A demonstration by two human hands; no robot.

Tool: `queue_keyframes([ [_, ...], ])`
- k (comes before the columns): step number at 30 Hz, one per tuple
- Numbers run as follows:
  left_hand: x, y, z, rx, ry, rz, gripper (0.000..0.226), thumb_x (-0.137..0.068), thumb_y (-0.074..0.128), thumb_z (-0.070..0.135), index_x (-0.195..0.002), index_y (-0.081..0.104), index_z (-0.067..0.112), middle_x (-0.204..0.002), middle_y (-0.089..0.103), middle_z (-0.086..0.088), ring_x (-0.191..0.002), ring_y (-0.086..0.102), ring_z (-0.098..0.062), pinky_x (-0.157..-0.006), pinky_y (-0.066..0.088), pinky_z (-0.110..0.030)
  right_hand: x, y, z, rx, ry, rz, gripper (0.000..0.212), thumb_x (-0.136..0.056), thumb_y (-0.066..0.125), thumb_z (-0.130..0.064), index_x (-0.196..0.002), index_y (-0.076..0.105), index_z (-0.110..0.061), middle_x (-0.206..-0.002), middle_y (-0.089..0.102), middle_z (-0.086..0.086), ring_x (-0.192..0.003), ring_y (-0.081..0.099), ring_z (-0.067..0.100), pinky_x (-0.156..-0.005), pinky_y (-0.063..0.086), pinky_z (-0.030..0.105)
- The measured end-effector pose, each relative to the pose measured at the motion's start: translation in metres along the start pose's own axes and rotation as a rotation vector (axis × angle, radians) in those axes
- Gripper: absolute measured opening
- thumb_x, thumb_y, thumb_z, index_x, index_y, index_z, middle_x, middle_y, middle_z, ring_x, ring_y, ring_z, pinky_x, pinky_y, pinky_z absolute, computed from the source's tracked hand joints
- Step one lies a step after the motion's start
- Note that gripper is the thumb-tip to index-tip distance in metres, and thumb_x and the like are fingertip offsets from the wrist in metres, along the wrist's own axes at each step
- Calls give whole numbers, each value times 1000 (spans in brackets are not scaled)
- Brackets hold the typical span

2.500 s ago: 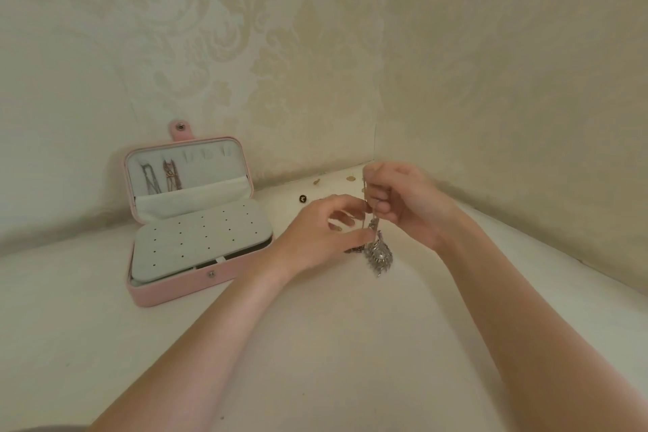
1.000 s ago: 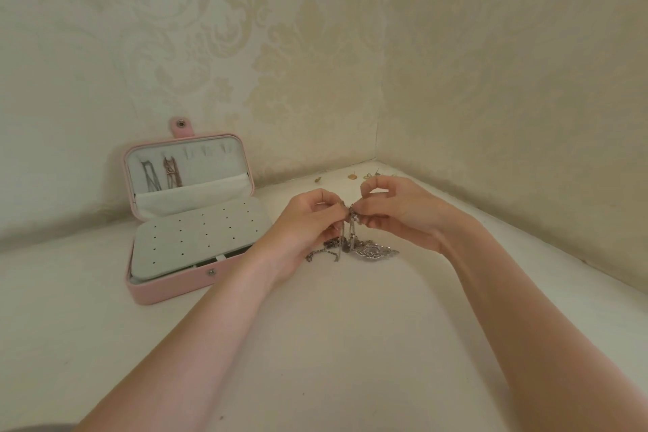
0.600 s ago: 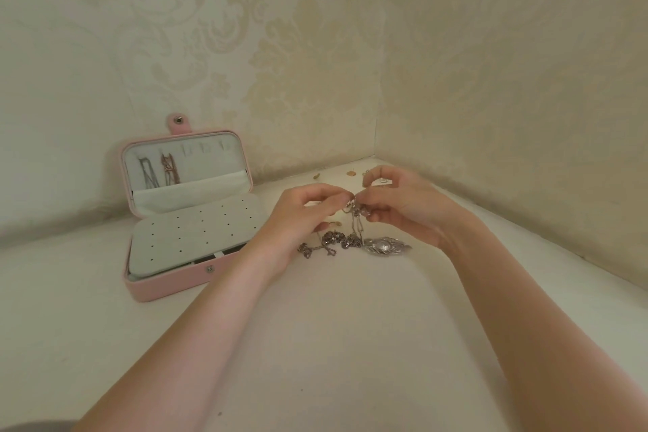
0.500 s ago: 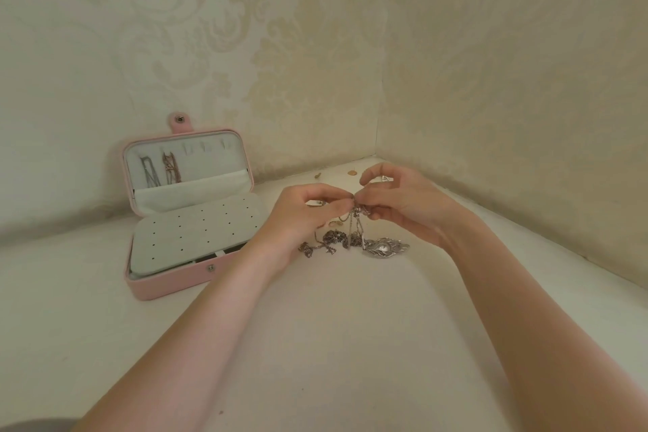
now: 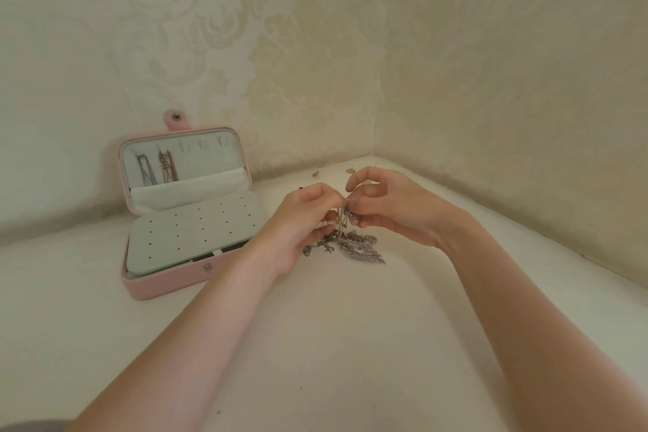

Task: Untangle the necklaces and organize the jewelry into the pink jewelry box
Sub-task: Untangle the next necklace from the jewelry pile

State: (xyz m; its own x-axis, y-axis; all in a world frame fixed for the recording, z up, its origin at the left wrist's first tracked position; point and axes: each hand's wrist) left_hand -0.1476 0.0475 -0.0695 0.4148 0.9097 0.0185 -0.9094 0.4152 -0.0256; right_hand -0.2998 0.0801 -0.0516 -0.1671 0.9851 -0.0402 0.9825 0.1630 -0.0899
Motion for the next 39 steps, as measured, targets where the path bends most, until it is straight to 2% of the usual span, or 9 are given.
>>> queue_keyframes([
  [5,2,-2,0,-181,91,42,16,-79,70,21,-63,65,22,-76,63,1,-75,53,-11,-73,39,-31,-2,1,2,101,8,82,22,-82,53,13,-84,49,-9,-62,55,3,-57,54,16,-58,46,22],
  [9,2,-5,2,-319,178,53,14,-80,71,24,-67,66,21,-83,62,7,-67,53,4,-59,41,-13,-3,-2,4,83,0,142,23,-81,54,13,-86,51,-9,-61,58,3,-58,55,17,-57,44,23],
  [12,-1,-6,2,-496,291,70,12,-83,68,22,-72,67,18,-100,57,4,-88,53,0,-73,36,0,-1,-4,3,60,18,145,21,-82,57,11,-88,53,-9,-65,60,8,-56,54,15,-56,43,22],
  [15,-4,-9,0,-530,345,130,12,-83,66,18,-71,65,20,-102,54,2,-95,52,-9,-95,44,-33,0,-7,2,-14,25,160,21,-83,57,11,-86,53,-9,-63,59,7,-52,53,13,-54,44,21],
  [17,-4,-10,-1,-556,368,197,13,-82,67,18,-70,63,22,-103,52,3,-98,51,-9,-95,43,-37,0,-10,2,-68,22,180,21,-83,57,11,-86,53,-9,-62,60,6,-51,53,12,-55,45,22],
  [21,1,-6,0,-601,443,195,9,-79,71,24,-77,63,26,-101,55,7,-90,55,-4,-81,41,-20,0,-9,1,-122,25,182,20,-83,58,10,-87,54,-9,-62,60,5,-51,56,12,-54,48,20],
  [25,3,0,0,-565,488,102,12,-78,72,17,-74,63,24,-79,64,11,-66,57,0,-66,44,-18,0,-8,1,-130,17,169,19,-83,59,10,-88,54,-7,-61,59,6,-52,56,13,-54,49,19],
  [30,3,2,-4,-673,575,180,6,-78,71,16,-74,67,17,-68,62,13,-59,54,2,-60,39,-14,-1,-8,3,-106,17,138,18,-83,60,9,-88,55,-7,-61,60,7,-55,57,14,-55,49,19],
  [39,1,0,0,-226,218,79,9,-82,68,18,-77,71,11,-73,68,-7,-65,58,-9,-61,47,-17,1,-6,0,-77,-53,109,21,-82,61,11,-89,58,-8,-67,63,3,-59,58,13,-56,47,19],
])
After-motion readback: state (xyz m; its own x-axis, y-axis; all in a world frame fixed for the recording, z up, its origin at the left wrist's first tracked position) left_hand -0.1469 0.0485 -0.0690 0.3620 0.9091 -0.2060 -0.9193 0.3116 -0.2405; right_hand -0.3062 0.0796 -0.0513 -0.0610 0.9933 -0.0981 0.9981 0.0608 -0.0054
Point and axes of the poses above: each hand's wrist, its own x-axis away from the middle knuckle, its own y-axis out of the palm, z = x × y
